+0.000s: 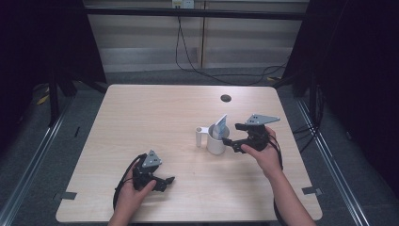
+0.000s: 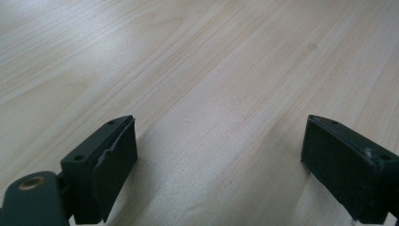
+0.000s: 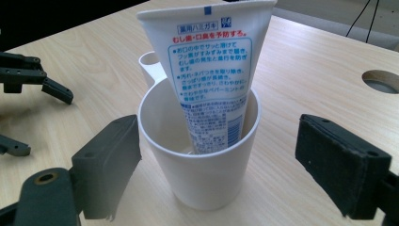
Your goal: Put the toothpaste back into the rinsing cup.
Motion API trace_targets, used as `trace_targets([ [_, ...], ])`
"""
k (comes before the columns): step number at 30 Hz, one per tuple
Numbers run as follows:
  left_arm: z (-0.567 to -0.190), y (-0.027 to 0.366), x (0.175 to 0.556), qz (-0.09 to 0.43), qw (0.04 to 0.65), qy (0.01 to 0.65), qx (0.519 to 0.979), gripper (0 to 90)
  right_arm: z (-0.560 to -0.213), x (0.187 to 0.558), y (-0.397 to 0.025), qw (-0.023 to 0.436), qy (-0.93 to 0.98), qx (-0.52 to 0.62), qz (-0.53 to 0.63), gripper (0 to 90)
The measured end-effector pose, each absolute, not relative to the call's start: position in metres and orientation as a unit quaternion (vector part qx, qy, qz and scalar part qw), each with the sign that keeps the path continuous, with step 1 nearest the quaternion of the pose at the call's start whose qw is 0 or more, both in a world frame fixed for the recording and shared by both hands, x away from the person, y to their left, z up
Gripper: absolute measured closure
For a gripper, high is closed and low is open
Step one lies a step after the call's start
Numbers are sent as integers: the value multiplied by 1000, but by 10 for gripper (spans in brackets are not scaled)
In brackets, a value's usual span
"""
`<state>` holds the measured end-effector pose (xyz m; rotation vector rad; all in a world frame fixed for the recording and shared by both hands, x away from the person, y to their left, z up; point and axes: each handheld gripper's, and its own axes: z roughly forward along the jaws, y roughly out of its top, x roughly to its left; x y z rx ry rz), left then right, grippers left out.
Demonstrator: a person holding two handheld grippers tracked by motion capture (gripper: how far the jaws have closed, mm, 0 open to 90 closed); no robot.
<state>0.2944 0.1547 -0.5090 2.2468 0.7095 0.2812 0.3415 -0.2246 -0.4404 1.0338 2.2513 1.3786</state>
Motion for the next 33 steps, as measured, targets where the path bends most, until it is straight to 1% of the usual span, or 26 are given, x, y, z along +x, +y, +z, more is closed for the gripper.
trace_targets([
  [33, -509, 155, 294, 110, 375, 277, 878, 110, -455, 321, -240, 145, 799, 353, 464, 137],
])
